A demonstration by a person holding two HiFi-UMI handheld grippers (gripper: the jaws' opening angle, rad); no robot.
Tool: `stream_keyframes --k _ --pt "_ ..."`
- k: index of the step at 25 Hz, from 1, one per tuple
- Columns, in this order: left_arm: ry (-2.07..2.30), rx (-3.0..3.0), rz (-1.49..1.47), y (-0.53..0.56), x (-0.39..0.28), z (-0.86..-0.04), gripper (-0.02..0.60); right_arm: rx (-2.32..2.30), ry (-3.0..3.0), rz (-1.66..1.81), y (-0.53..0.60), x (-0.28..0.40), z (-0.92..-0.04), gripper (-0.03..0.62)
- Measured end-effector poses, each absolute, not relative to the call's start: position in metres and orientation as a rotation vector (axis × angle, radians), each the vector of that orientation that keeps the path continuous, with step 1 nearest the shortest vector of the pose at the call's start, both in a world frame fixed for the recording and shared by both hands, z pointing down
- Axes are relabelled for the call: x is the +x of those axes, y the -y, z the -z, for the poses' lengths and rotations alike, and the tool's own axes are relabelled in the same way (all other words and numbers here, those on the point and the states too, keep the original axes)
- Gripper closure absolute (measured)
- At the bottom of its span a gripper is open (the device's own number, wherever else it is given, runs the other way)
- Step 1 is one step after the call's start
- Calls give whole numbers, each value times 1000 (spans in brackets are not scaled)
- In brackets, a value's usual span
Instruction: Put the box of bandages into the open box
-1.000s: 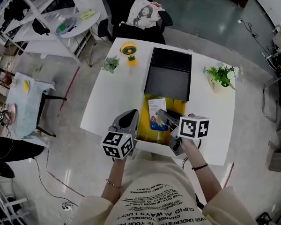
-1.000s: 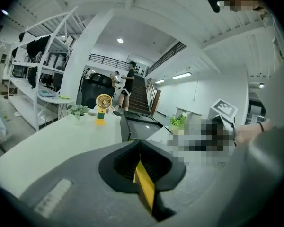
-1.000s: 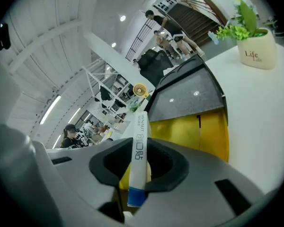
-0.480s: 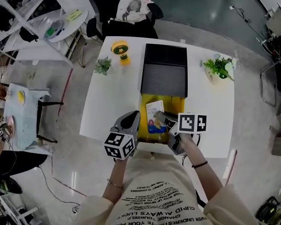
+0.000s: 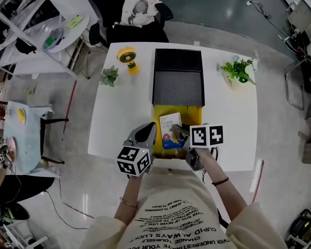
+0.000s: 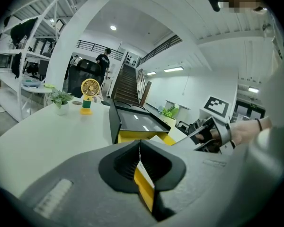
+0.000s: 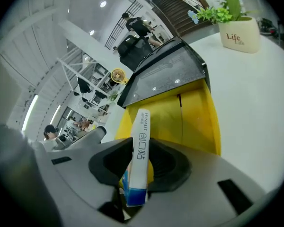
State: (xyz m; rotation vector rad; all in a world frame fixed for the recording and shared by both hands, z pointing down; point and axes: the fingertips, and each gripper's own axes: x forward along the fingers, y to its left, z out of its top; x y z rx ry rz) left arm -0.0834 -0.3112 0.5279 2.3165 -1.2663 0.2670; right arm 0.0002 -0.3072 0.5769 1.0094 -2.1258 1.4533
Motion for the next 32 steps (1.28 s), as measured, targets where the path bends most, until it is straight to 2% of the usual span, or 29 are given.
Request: stream_keyframes --k 8,20,32 --pt "1262 2319 -261 313 -81 -525 558 1015 2120 -1314 309 -1 -579 462" --pt "1268 2307 -262 313 -84 -527 558 1078 2101 -1149 311 -3 -587 333" --pt "1254 2324 -267 312 -86 -526 558 1195 2128 -1009 315 -1 -583 321"
